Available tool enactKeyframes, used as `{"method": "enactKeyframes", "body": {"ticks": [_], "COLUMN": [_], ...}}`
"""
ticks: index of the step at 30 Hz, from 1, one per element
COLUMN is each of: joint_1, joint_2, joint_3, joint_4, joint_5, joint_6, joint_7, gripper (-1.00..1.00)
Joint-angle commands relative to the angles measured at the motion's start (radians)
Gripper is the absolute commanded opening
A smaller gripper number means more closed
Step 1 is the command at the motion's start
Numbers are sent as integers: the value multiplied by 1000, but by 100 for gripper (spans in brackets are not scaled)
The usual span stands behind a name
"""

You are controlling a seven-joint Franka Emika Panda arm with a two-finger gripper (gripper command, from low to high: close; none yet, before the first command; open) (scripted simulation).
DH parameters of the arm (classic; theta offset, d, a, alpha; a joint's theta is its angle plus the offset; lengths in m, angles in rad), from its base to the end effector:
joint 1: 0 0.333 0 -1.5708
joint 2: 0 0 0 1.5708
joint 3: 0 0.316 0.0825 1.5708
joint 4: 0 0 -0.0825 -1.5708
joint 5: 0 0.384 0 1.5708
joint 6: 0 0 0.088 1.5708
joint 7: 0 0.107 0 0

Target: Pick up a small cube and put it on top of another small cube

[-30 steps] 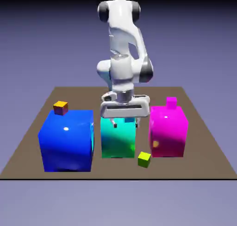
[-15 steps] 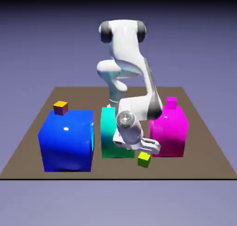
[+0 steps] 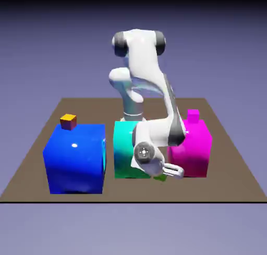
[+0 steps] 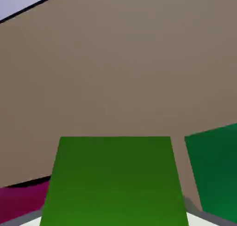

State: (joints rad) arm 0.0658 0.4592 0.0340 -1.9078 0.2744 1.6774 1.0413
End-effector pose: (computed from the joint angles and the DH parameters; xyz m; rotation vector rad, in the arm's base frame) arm 0.5388 0.0801 0.2275 2.4158 -1.4277 -1.0600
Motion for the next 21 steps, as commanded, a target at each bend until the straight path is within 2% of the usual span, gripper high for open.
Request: {"method": "enactKeyframes", "body": {"ticks": [1, 10, 17, 18, 21], "joint_1": [-7, -74, -72, -72, -73], "joint_2": [-36, -361, -410, -410, -393], "joint_3": [7, 67, 69, 69, 68], "joint_4": [2, 16, -197, -197, -125], "joint_5": [-25, -230, -225, -225, -227], "joint_6": [-42, -420, -255, -255, -311], "joint_7": [-18, -180, -187, -187, -185], "gripper": [-100, -100, -100, 100, 100]}}
